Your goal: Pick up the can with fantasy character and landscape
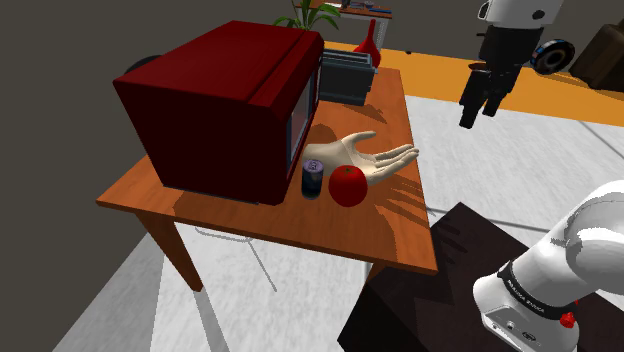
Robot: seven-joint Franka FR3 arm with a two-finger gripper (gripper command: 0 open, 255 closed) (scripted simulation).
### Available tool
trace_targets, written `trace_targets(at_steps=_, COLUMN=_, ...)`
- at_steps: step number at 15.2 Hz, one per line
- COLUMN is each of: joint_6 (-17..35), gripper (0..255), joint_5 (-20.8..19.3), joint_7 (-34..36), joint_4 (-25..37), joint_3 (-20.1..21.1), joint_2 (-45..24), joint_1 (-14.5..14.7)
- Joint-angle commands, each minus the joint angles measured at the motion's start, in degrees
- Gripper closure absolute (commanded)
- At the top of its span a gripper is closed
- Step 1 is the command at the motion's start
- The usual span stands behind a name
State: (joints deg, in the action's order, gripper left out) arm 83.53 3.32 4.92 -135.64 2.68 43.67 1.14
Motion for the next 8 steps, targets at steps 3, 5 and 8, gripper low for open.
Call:
trace_targets(at_steps=3, joint_6=3.97, gripper=0, joint_5=0.89, joint_7=1.23, joint_4=-1.10, joint_3=1.33, joint_2=-2.25, joint_1=0.34)
trace_targets(at_steps=5, joint_6=7.93, gripper=0, joint_5=1.67, joint_7=2.44, joint_4=-1.88, joint_3=2.65, joint_2=-4.81, joint_1=0.67)
trace_targets(at_steps=8, joint_6=13.82, gripper=0, joint_5=2.59, joint_7=4.25, joint_4=-2.42, joint_3=4.61, joint_2=-9.20, joint_1=1.11)
